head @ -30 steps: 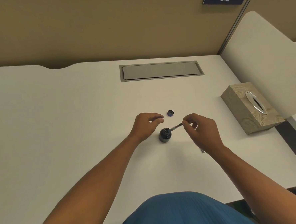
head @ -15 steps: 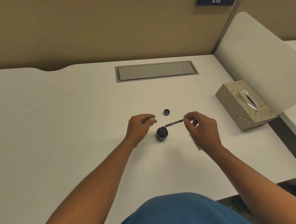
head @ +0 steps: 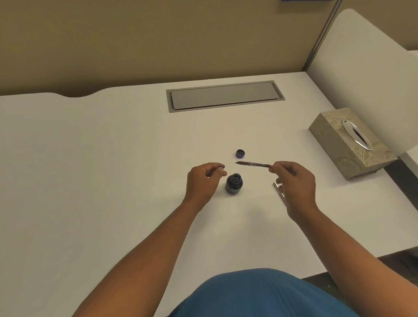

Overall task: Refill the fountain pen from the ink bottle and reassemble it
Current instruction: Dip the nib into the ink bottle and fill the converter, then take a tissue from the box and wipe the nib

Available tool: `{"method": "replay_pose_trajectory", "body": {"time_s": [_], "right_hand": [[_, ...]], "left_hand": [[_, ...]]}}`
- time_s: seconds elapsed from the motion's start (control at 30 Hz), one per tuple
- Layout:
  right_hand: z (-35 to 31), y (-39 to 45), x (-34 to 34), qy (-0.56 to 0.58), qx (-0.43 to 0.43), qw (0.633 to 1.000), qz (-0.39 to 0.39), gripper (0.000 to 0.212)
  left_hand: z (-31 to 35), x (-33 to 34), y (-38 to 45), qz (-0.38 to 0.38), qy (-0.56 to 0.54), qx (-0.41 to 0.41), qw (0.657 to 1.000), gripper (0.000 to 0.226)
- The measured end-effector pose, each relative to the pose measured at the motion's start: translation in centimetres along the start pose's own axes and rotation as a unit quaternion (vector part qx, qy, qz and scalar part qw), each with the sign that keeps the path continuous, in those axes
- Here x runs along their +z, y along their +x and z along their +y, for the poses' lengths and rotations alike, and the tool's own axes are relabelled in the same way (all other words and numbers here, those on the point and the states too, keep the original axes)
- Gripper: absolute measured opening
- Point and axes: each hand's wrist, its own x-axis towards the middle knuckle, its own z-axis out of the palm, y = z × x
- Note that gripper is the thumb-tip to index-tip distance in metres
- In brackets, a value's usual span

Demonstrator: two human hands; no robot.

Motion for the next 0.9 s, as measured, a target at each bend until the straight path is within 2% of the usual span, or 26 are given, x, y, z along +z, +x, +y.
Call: {"method": "replay_pose_trajectory", "body": {"time_s": [0.1, 0.27, 0.37, 0.57, 0.77, 0.9], "right_hand": [[-0.2, -0.3, 0.4, 0.109, 0.115, 0.987, -0.013, 0.011], [-0.4, -1.6, 1.4, 0.195, 0.186, 0.962, -0.035, 0.016], [-0.3, -2.2, 1.8, 0.234, 0.200, 0.950, -0.052, 0.016], [0.0, -2.9, 2.4, 0.266, 0.214, 0.938, -0.066, 0.010], [0.5, -3.4, 2.5, 0.264, 0.216, 0.938, -0.070, 0.010], [0.7, -3.2, 2.4, 0.246, 0.209, 0.944, -0.073, 0.019]], "left_hand": [[0.3, 0.9, -1.0, -0.022, -0.022, -0.008, 0.999, 0.015], [1.6, 2.5, -1.9, -0.046, -0.100, -0.060, 0.992, 0.015], [2.6, 2.8, -2.2, -0.053, -0.157, -0.089, 0.982, 0.018], [3.8, 2.8, -2.2, -0.072, -0.216, -0.090, 0.970, 0.015], [4.1, 3.4, -1.9, -0.085, -0.231, -0.087, 0.965, 0.022], [4.3, 3.8, -1.7, -0.085, -0.224, -0.086, 0.967, 0.016]]}}
